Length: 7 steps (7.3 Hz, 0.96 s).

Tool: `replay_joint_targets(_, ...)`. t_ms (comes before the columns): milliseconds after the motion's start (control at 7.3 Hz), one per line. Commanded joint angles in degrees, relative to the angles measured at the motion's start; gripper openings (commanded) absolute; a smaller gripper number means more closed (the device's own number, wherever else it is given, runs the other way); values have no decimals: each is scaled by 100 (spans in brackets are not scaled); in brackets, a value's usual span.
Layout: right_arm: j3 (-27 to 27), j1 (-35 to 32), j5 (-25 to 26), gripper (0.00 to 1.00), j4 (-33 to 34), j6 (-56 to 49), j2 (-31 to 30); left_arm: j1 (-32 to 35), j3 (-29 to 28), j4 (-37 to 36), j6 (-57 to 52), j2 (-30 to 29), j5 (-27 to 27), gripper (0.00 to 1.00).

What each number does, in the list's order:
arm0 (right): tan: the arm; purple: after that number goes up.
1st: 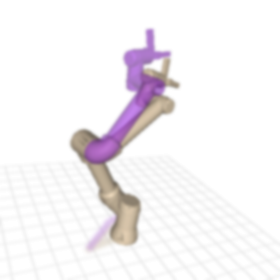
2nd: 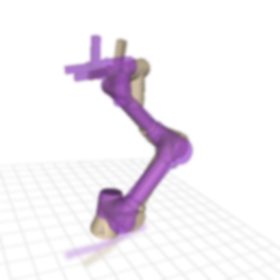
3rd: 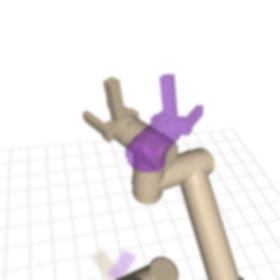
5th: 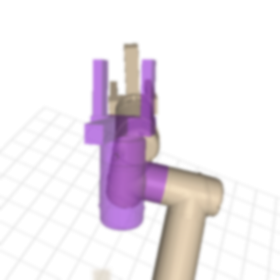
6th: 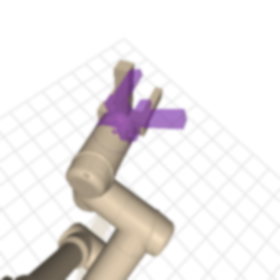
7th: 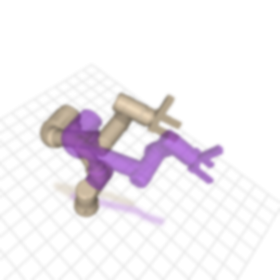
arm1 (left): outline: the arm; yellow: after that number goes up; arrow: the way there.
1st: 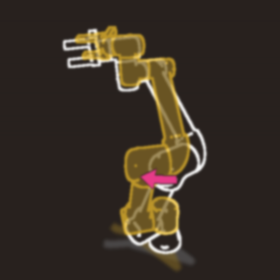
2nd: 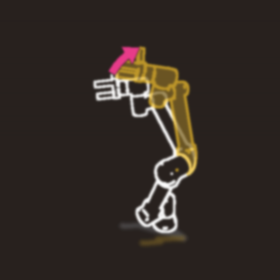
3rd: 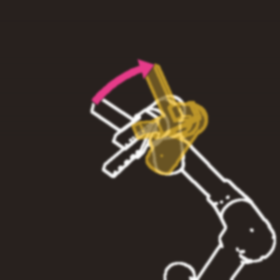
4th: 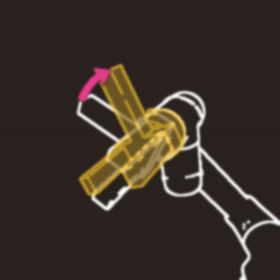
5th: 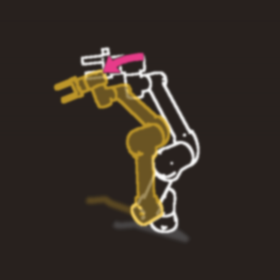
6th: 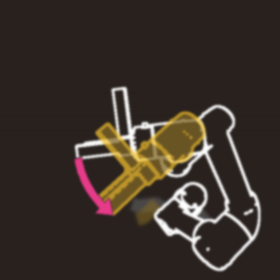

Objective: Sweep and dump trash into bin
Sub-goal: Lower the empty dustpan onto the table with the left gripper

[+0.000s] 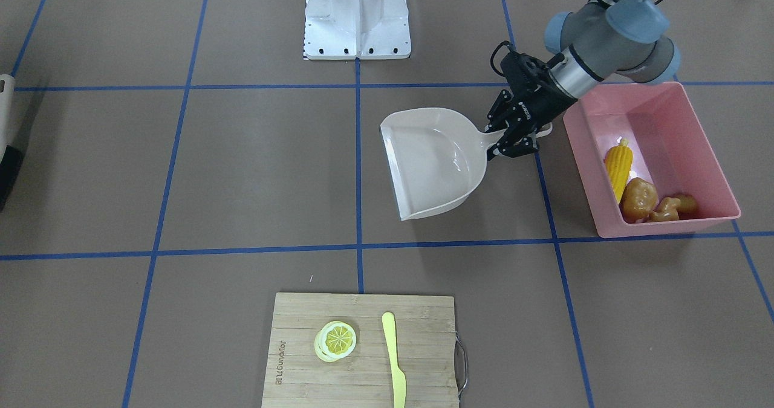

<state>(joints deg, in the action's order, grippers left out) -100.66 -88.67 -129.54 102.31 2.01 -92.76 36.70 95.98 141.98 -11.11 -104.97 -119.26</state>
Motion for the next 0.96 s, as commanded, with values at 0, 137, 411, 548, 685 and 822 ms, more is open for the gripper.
replay_joint_targets(0, 20, 7, -1, 100, 0, -8, 30, -224, -237, -48, -295, -40, -10, 0)
replay_joint_targets(137, 46, 7, -1, 100, 0, -8, 30, -234, -272, -83, -270, -128, -10, 0)
replay_joint_targets(411, 55, 7, -1, 100, 0, -16, 39, -260, -352, -231, -252, -338, -10, 0)
replay_joint_targets(548, 47, 7, -1, 100, 0, -16, 30, -260, -361, -302, -260, -400, -1, 0)
replay_joint_targets(685, 47, 7, 8, 100, 0, -16, 30, -269, -361, -311, -260, -401, 8, 0)
replay_joint_targets(822, 55, 7, 25, 100, 0, -16, -5, -269, -456, -312, -295, -418, 16, 8)
